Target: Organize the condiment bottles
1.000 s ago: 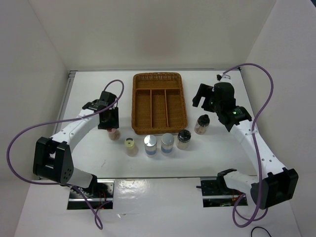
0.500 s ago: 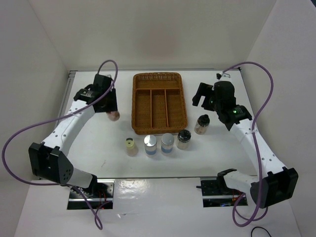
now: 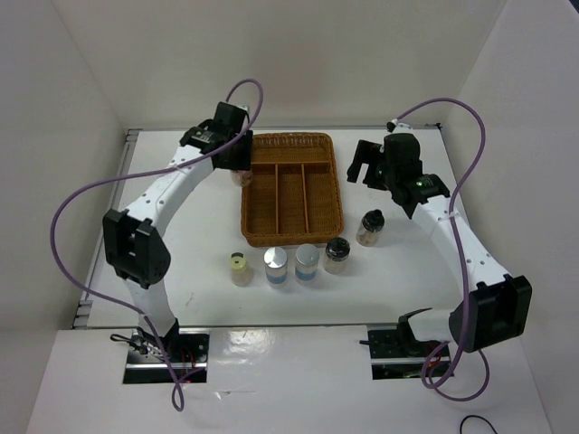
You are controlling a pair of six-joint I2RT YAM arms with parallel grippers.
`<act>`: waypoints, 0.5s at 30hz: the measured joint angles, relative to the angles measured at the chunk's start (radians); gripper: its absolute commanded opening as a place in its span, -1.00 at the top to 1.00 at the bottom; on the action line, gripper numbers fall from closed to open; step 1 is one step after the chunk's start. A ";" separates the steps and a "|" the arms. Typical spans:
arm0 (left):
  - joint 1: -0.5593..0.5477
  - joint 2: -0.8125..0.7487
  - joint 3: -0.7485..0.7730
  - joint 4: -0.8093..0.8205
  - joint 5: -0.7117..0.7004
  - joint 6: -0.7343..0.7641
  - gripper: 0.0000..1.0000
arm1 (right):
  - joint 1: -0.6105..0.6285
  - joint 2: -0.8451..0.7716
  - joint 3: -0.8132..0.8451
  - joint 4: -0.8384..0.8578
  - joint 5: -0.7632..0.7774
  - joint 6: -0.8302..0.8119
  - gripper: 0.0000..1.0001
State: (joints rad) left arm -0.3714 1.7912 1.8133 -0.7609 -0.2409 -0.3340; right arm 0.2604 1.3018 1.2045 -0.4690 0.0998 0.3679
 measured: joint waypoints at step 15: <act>-0.022 0.166 0.080 0.043 0.077 0.071 0.23 | -0.008 0.058 0.002 0.005 -0.012 0.005 -0.96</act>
State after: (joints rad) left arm -0.3935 1.9572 1.8938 -0.7174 -0.1635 -0.2630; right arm 0.2523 1.3602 1.2064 -0.4641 0.0879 0.3729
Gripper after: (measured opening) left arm 0.583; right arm 0.980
